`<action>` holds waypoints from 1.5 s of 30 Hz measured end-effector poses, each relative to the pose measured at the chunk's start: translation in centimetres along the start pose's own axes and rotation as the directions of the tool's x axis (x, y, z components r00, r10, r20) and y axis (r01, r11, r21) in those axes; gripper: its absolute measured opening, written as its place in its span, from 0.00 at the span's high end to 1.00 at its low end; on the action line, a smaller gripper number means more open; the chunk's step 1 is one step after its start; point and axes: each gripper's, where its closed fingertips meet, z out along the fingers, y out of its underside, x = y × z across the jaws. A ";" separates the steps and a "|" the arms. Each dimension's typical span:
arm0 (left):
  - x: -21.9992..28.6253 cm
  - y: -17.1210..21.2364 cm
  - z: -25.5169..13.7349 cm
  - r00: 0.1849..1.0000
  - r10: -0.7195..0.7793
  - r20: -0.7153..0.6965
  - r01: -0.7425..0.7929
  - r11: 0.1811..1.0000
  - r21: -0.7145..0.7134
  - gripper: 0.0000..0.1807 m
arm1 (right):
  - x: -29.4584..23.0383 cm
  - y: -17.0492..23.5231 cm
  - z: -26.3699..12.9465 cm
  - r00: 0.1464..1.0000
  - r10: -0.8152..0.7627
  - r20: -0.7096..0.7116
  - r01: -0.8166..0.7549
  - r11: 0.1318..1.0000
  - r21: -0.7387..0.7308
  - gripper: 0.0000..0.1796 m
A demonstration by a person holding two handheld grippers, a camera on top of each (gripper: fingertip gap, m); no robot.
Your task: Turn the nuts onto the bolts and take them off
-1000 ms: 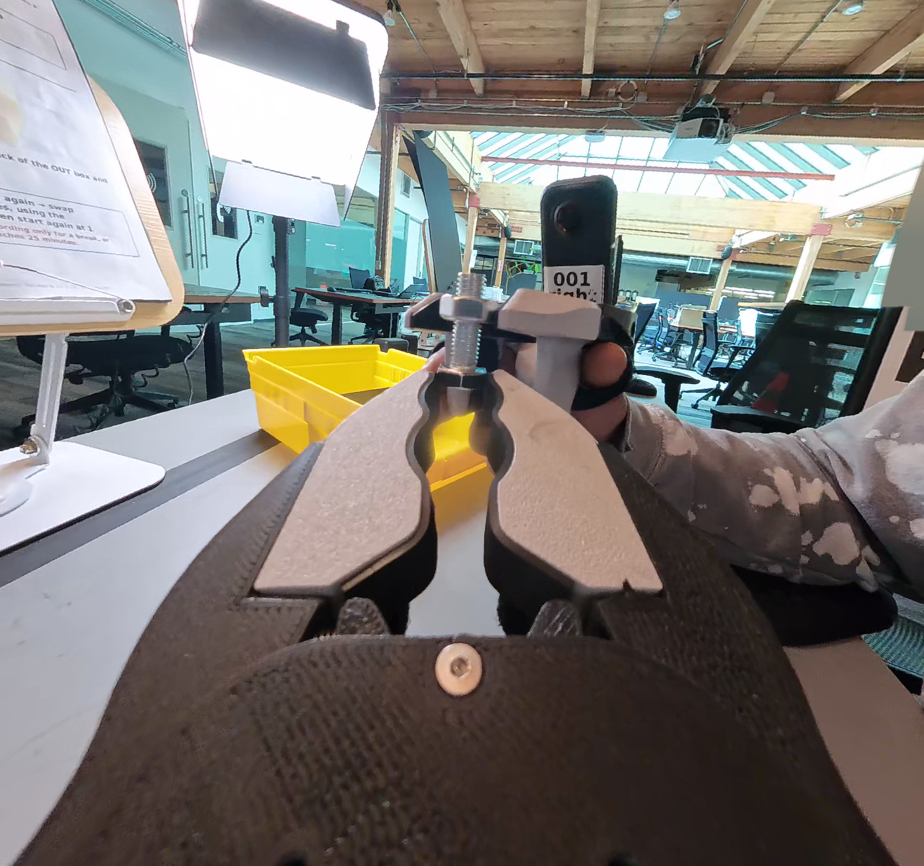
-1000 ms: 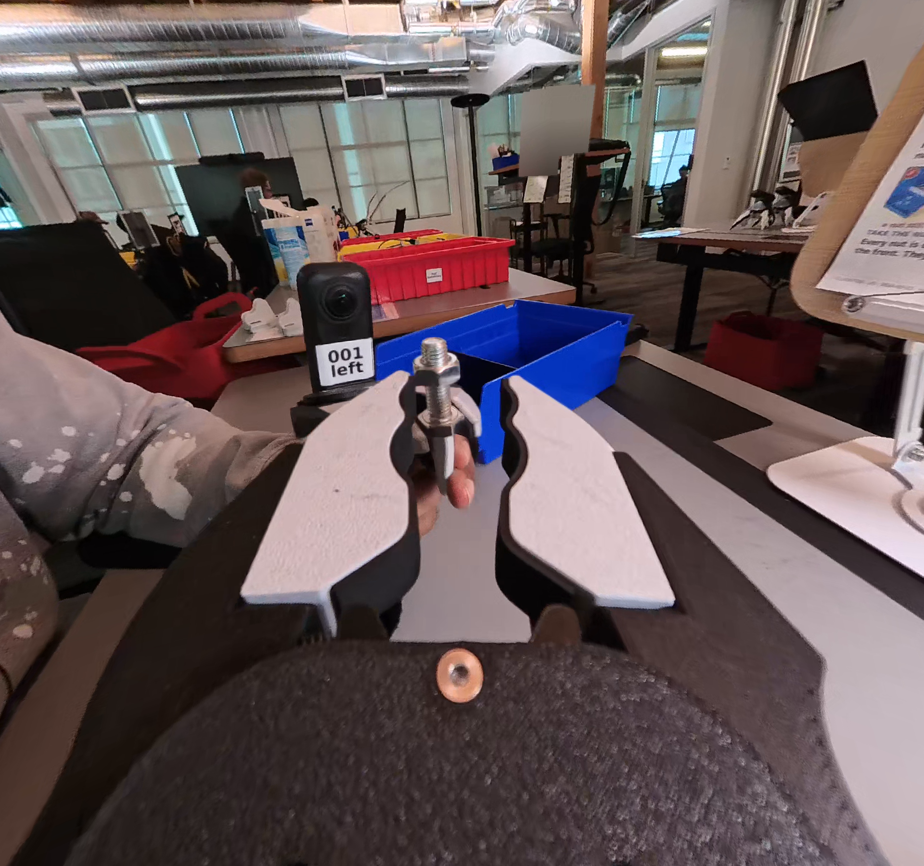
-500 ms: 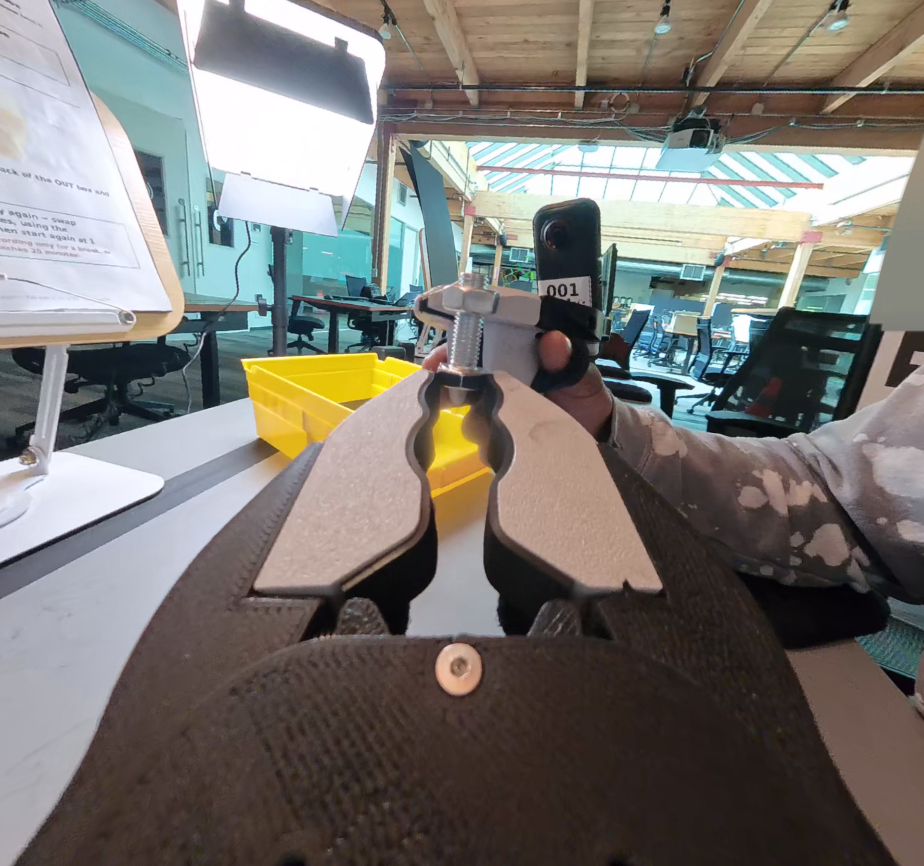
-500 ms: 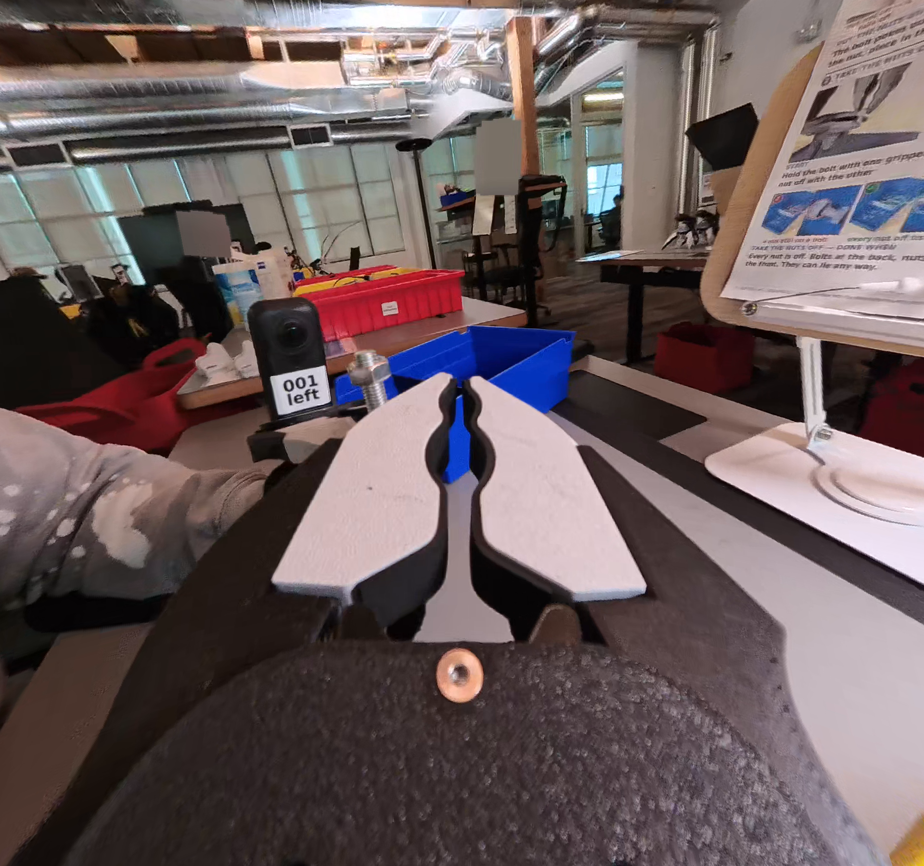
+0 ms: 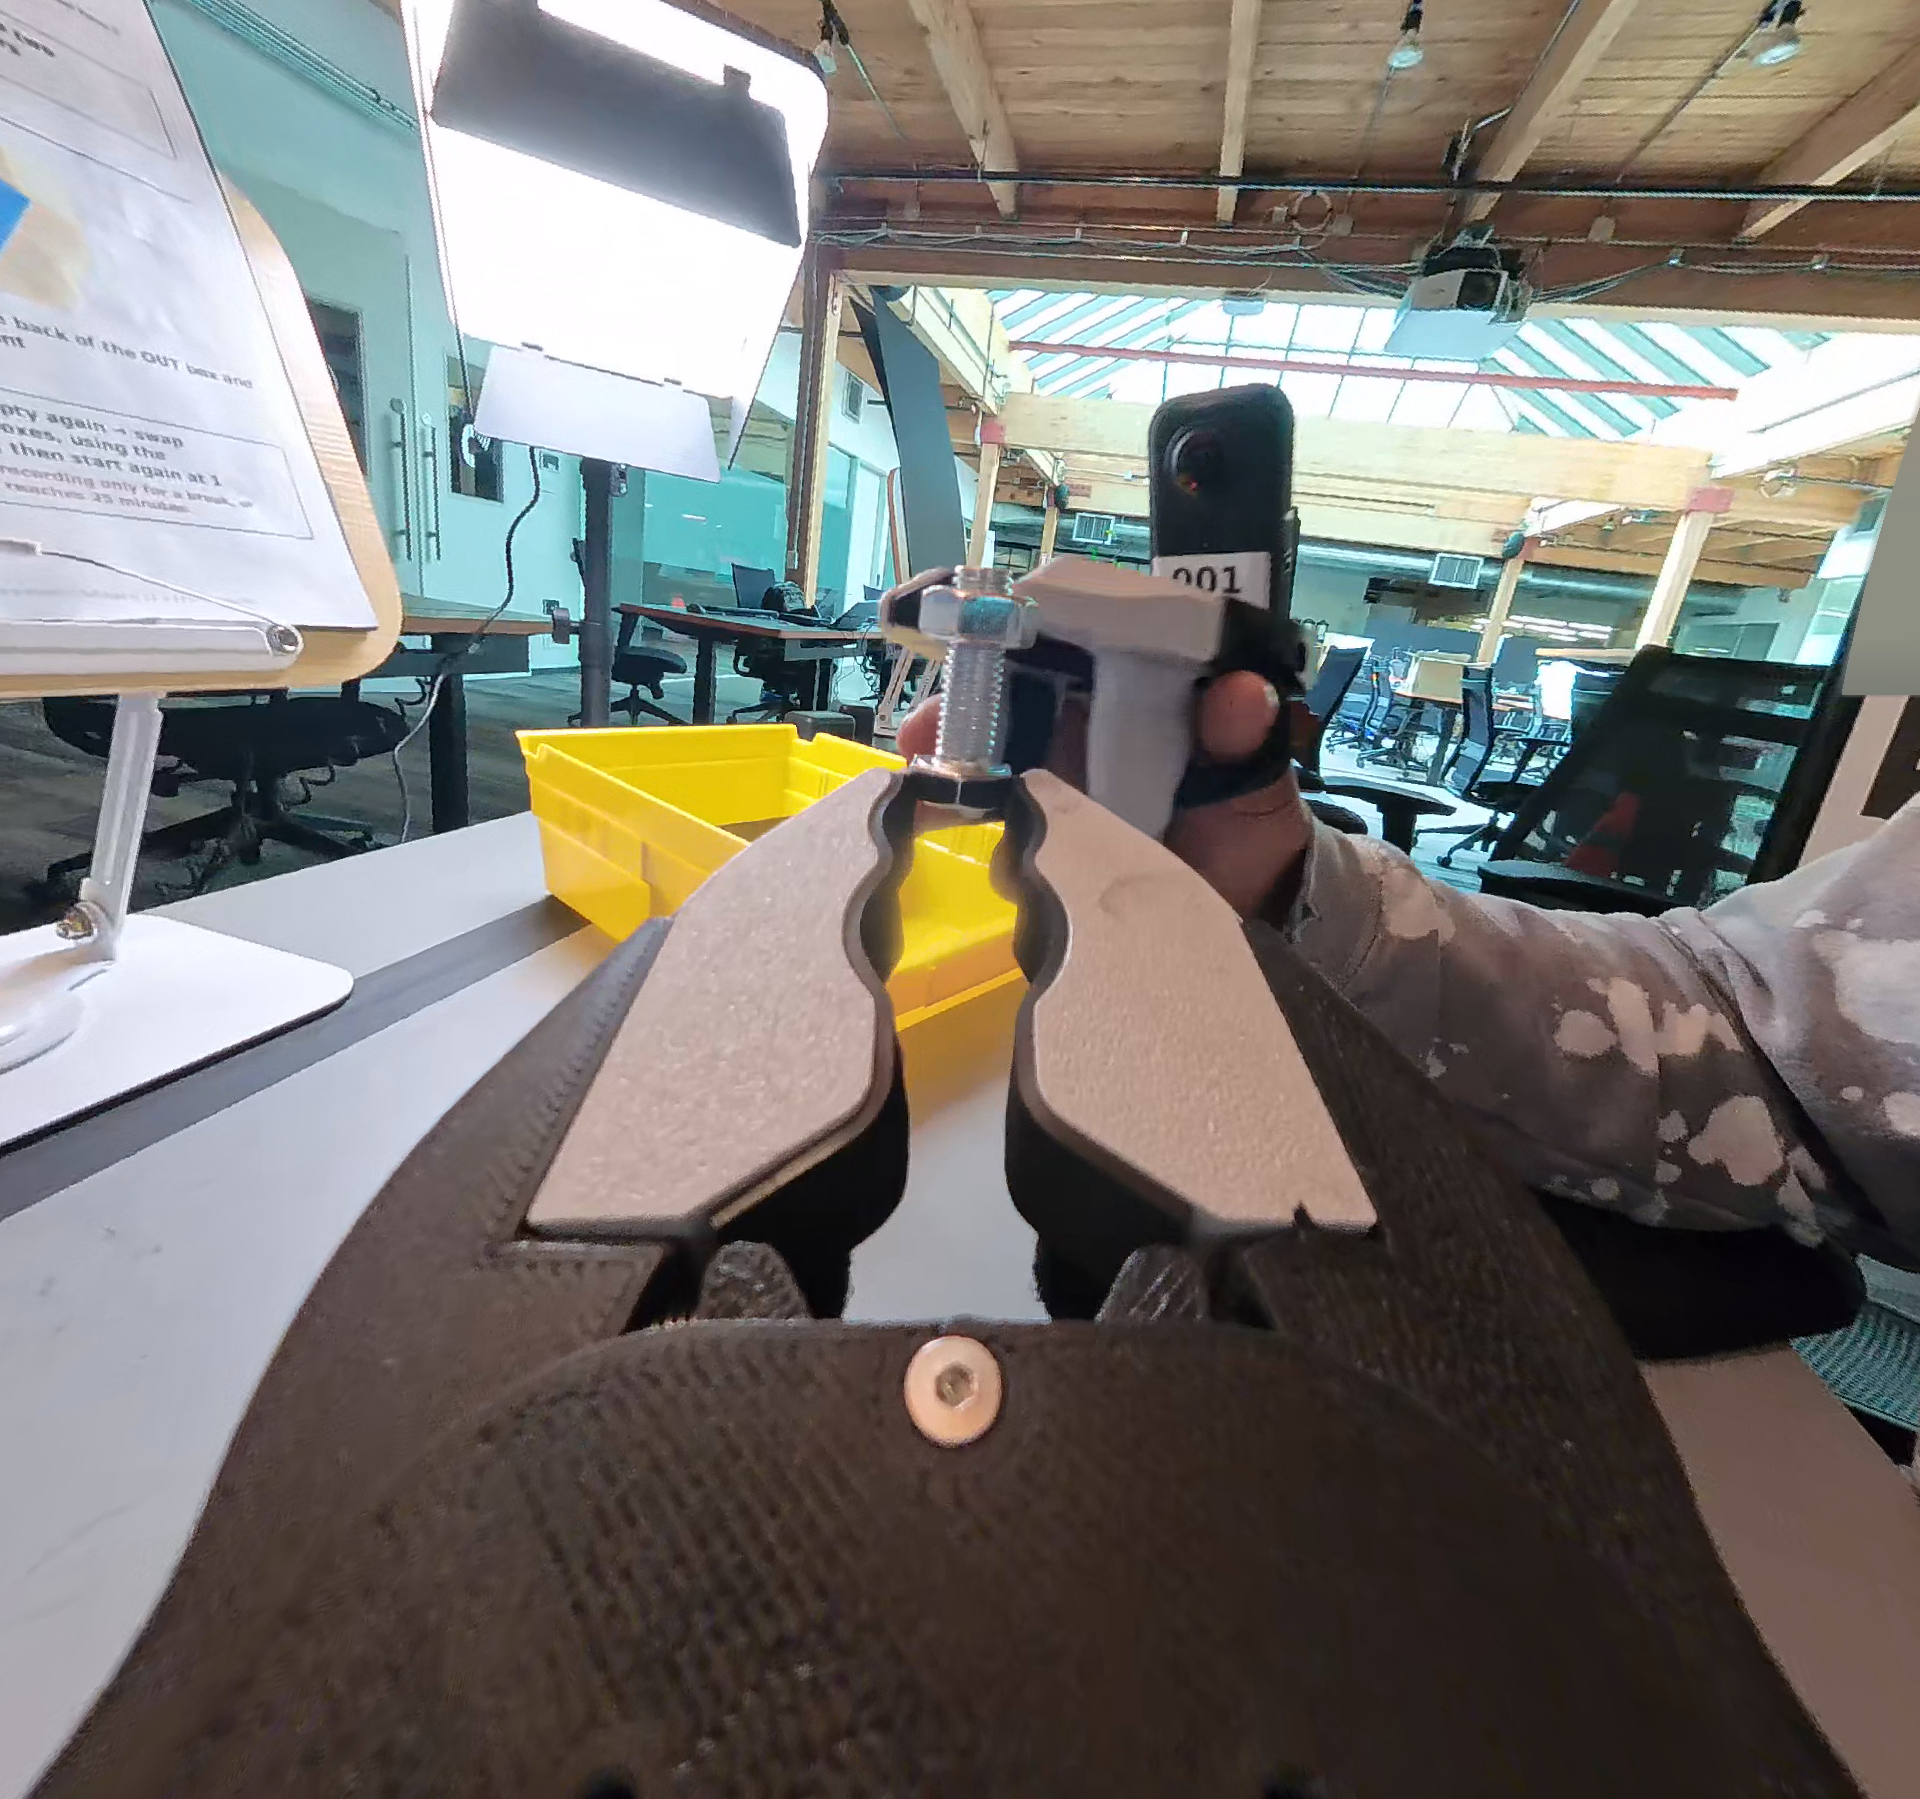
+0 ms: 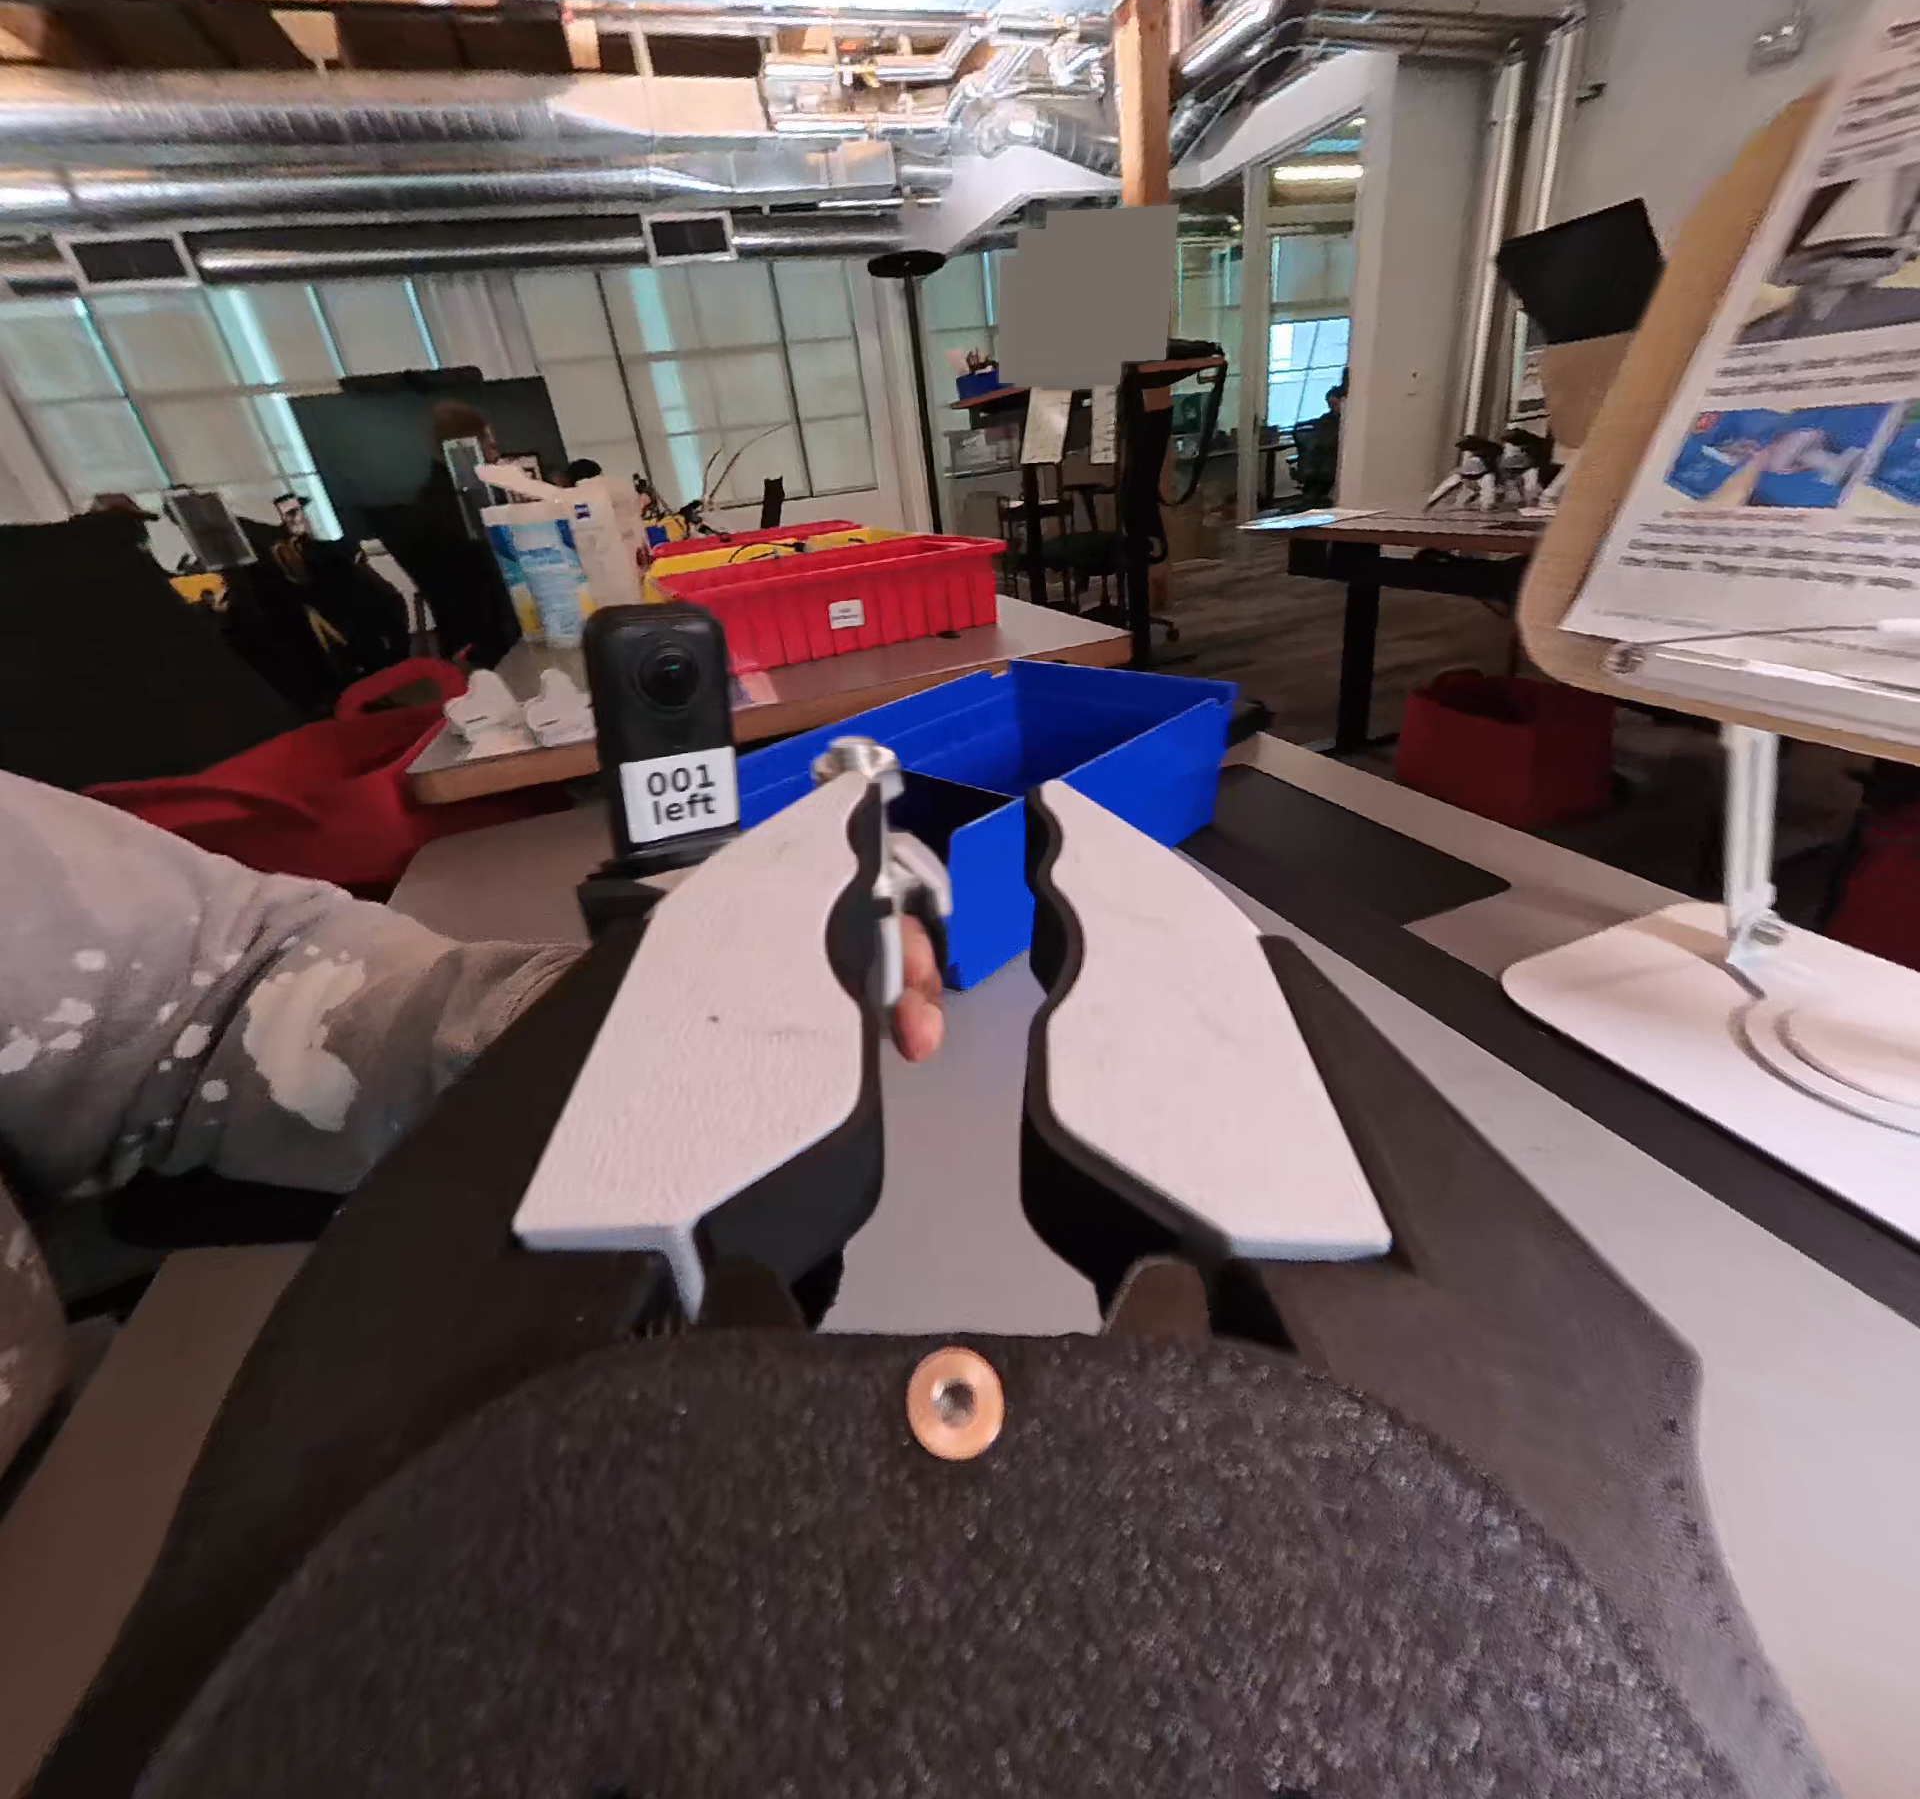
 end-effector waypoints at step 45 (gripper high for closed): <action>0.2 -0.9 -0.3 0.999 -0.049 -0.021 0.050 0.997 0.054 0.90 | 0.9 -0.6 -0.1 0.998 0.048 -0.047 -0.046 0.998 0.032 0.89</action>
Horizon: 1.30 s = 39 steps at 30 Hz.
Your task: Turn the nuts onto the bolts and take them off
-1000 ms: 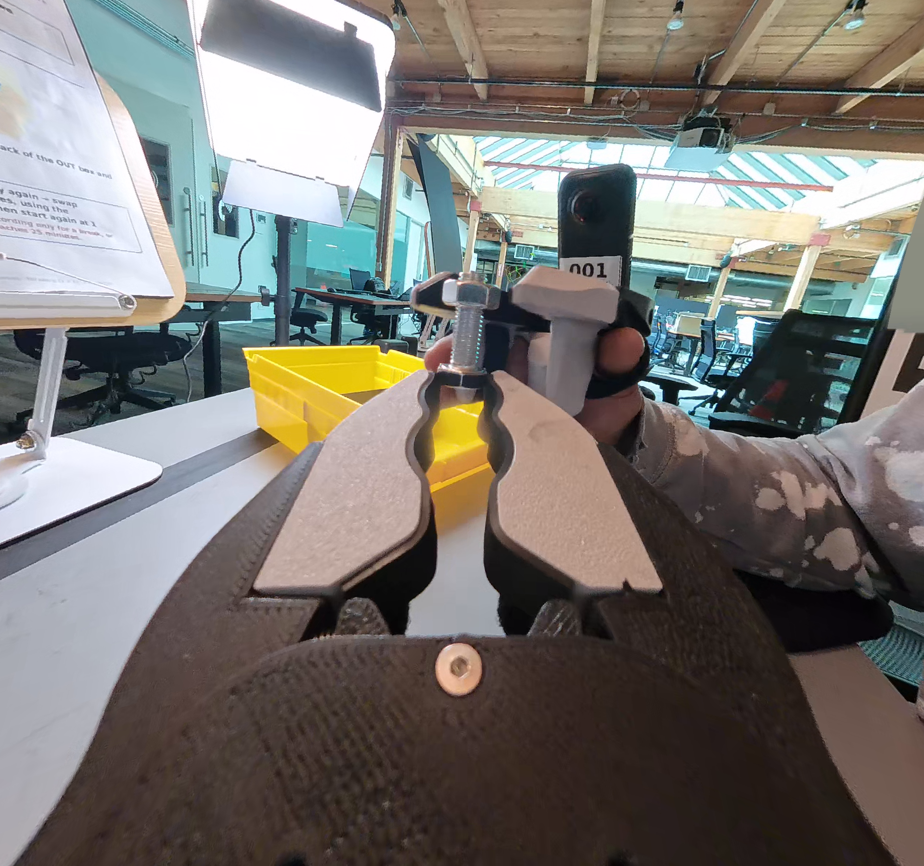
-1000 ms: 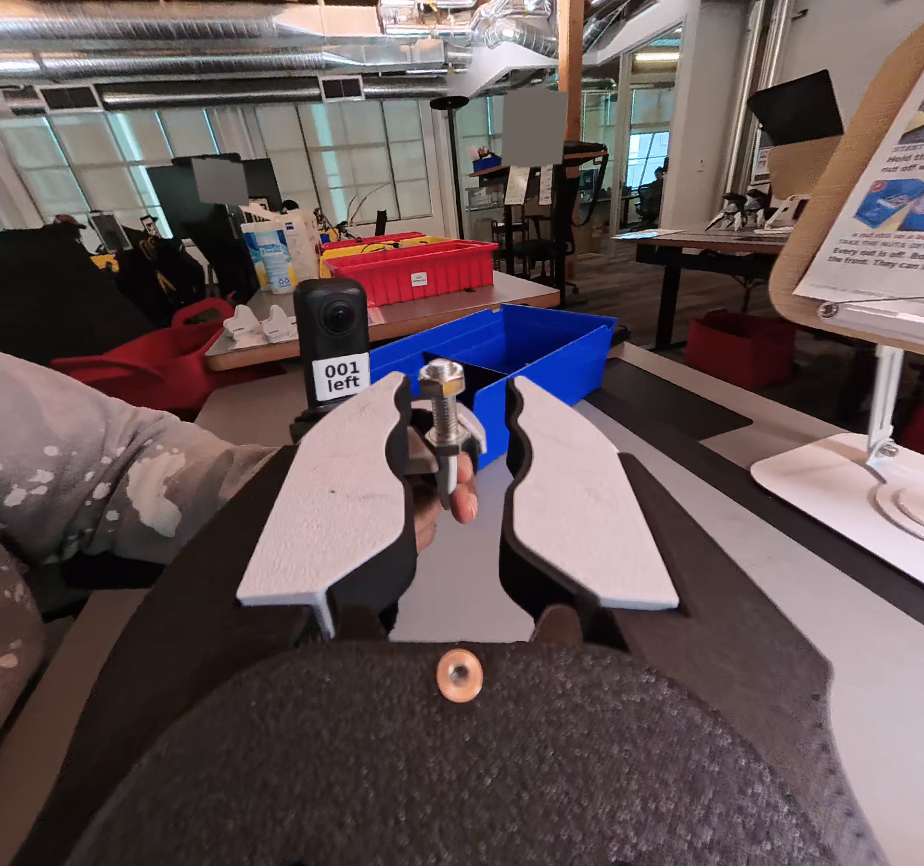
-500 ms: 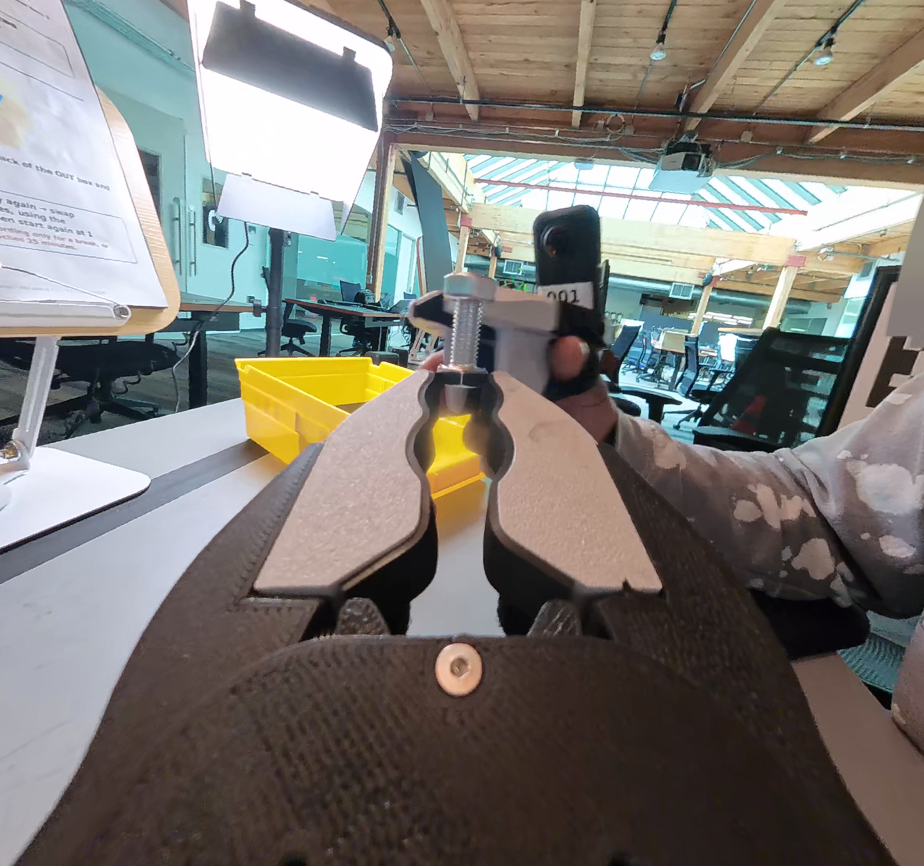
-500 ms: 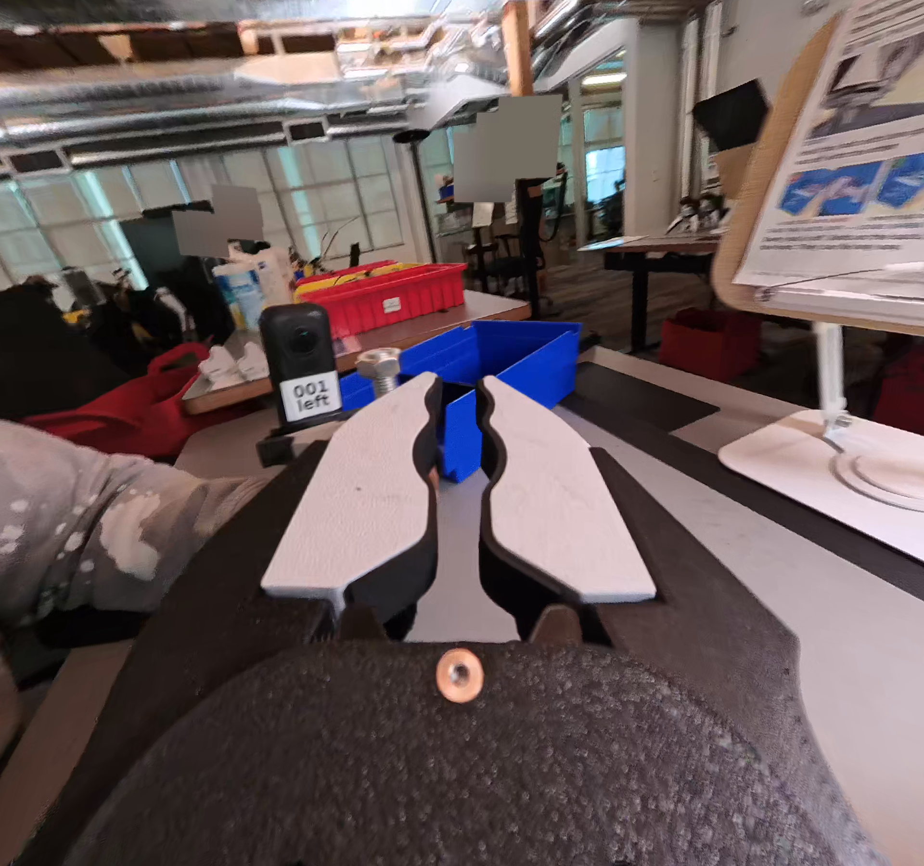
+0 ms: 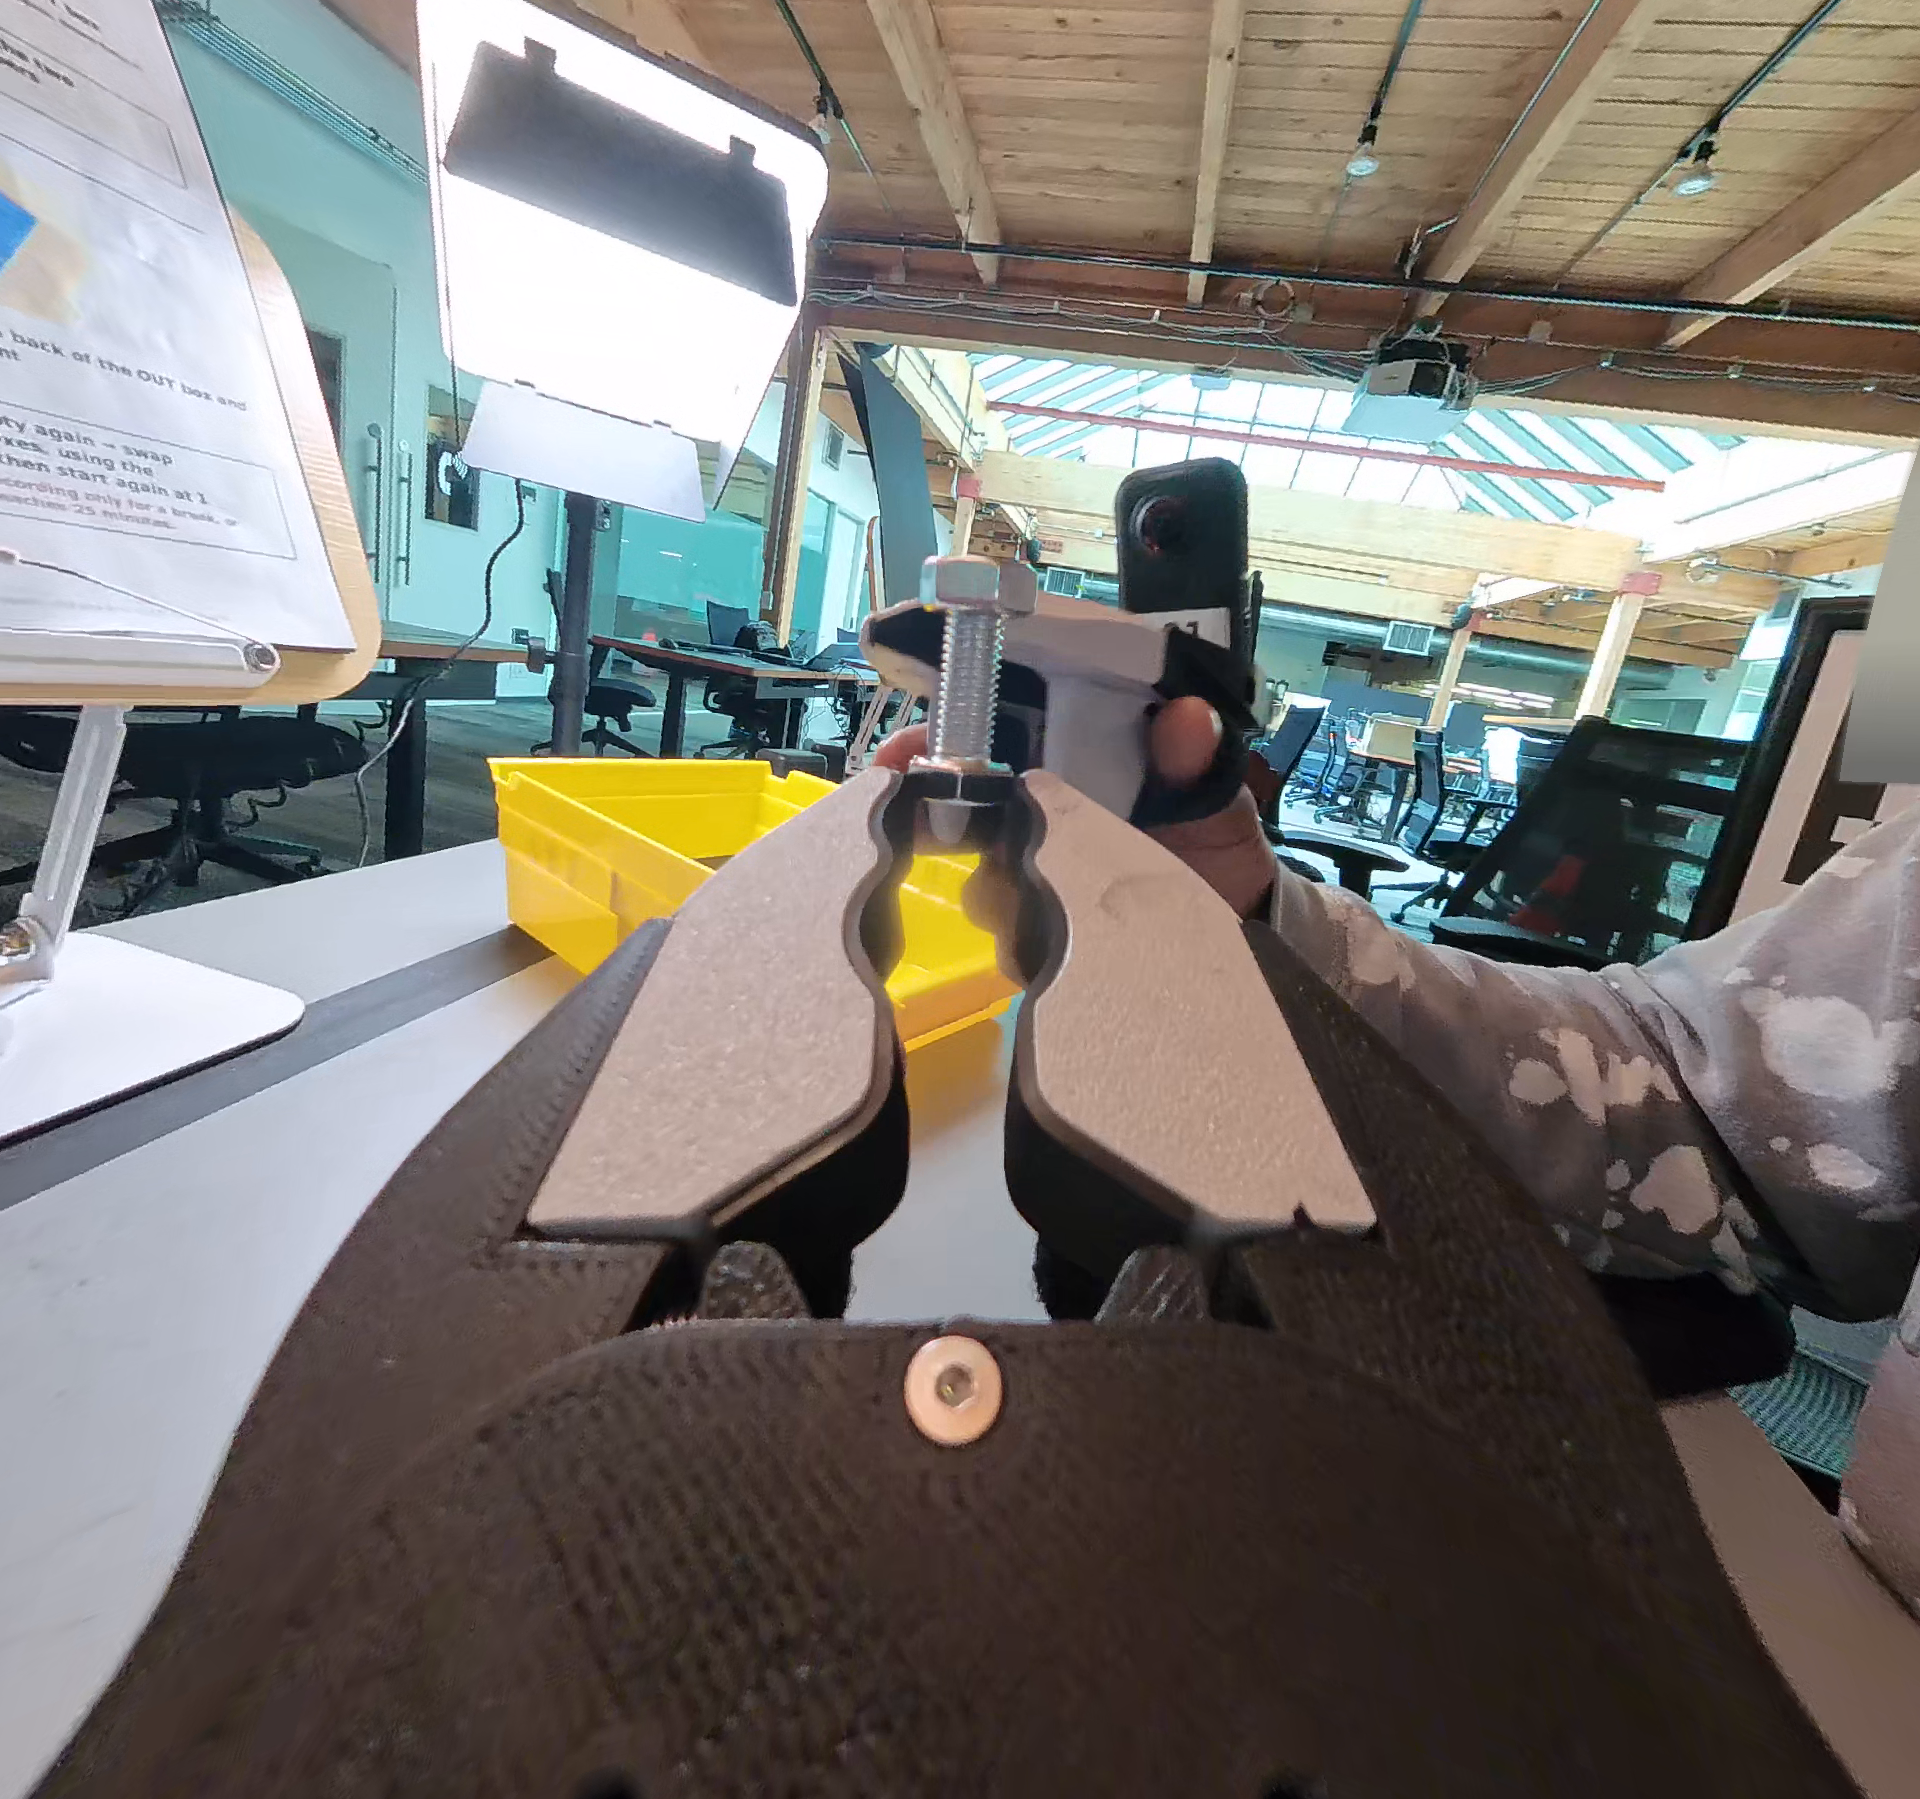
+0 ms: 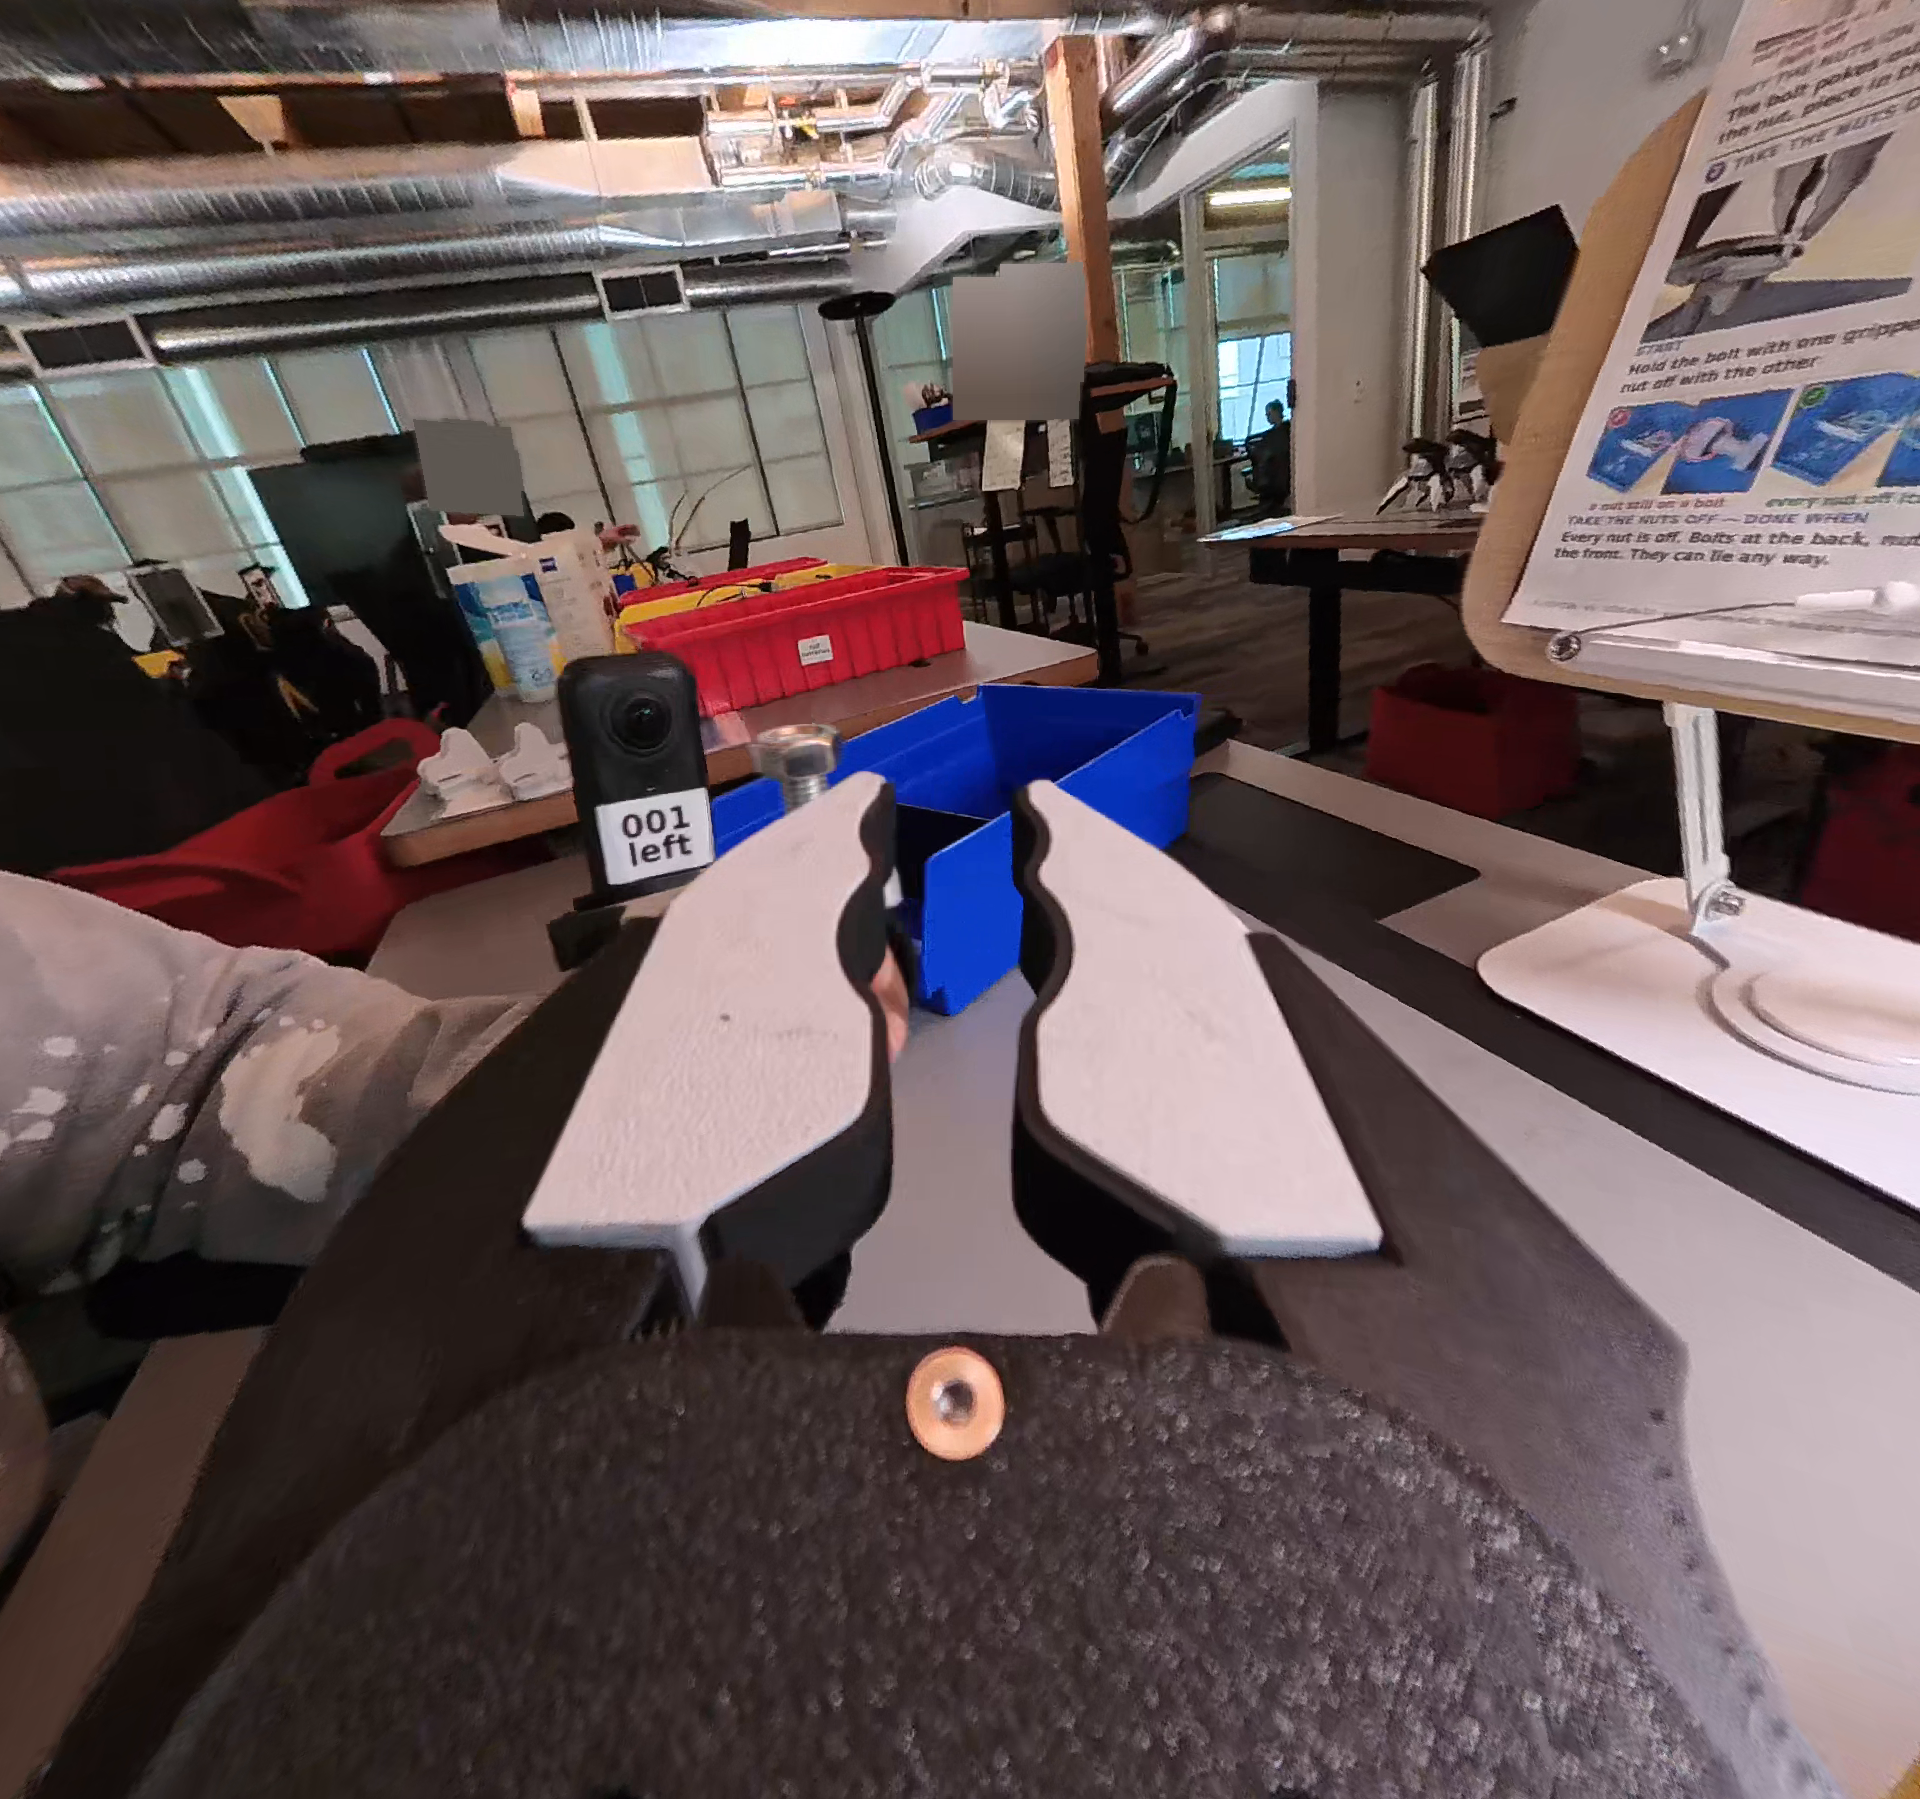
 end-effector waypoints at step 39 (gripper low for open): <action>0.5 0.5 0.3 1.000 0.000 -0.017 0.000 1.000 -0.010 0.90 | -2.5 -0.3 0.7 0.997 -0.044 0.064 0.044 0.999 -0.001 0.84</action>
